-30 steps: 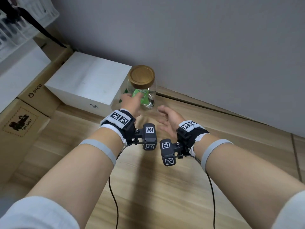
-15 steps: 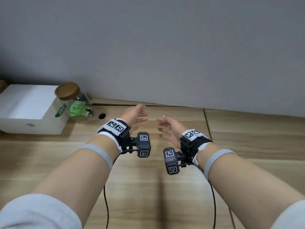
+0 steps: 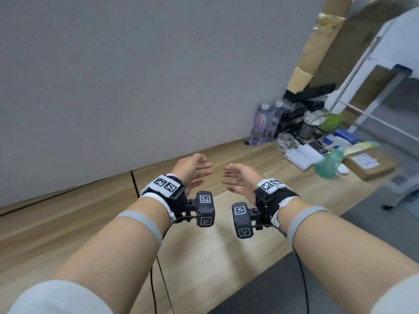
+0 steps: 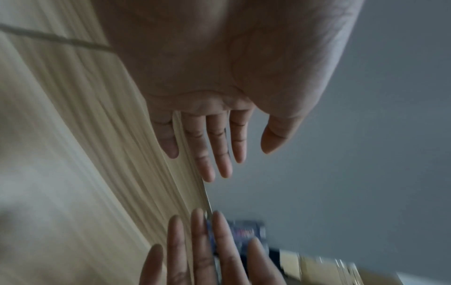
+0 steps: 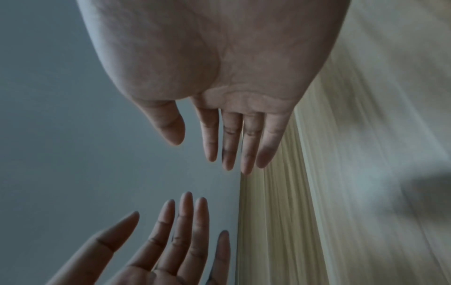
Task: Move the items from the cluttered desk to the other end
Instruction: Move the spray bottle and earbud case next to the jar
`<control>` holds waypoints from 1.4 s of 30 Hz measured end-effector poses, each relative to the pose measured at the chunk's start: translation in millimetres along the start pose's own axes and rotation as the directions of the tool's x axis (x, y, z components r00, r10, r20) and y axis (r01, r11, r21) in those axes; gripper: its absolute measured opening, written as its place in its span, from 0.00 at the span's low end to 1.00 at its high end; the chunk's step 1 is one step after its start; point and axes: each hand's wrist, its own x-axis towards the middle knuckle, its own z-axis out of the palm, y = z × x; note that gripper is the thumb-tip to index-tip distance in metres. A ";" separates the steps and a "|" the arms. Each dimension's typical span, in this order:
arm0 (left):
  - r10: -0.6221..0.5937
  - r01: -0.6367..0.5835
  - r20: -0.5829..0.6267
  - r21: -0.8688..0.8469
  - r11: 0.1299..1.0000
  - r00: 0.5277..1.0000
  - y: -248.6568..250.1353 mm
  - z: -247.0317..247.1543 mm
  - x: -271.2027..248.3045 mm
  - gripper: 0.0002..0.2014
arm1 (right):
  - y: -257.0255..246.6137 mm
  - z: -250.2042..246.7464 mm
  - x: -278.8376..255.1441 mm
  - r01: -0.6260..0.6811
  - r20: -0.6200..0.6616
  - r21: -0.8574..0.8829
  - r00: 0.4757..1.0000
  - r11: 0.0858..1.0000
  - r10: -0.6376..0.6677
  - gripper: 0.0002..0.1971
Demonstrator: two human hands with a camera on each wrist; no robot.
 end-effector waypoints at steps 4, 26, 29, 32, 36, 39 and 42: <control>0.001 -0.004 0.099 0.034 0.999 0.995 6.1 61.2 21.7 0.09 | -10.6 -54.0 -10.0 -0.015 -0.104 0.017 0.994 1.000 0.017 0.10; -0.110 0.049 0.171 0.327 0.944 0.979 -24.3 429.6 152.3 0.03 | -12.4 -437.2 57.5 -0.108 -0.353 0.072 0.927 0.992 0.127 0.09; -0.224 0.141 0.166 0.406 0.903 0.960 -41.4 479.7 172.4 0.04 | -17.4 -501.4 76.4 -0.189 -0.383 0.011 0.906 0.982 0.179 0.07; -0.278 0.177 0.168 0.449 0.876 0.946 -57.3 510.2 188.6 0.10 | -27.7 -556.2 97.3 -0.232 -0.442 -0.014 0.874 0.973 0.202 0.04; -0.405 0.271 0.187 0.494 0.826 0.895 -73.2 534.1 206.2 0.16 | -29.6 -595.5 124.2 -0.269 -0.463 -0.042 0.859 0.962 0.220 0.08; -0.435 0.322 0.096 0.535 0.781 0.895 -81.3 540.9 221.9 0.21 | -26.0 -602.1 140.5 -0.312 -0.449 -0.057 0.856 0.948 0.254 0.06; -0.325 0.297 -0.057 0.578 0.760 0.944 -90.6 532.9 245.4 0.35 | -23.1 -595.3 156.8 -0.291 -0.399 -0.158 0.893 0.944 0.209 0.03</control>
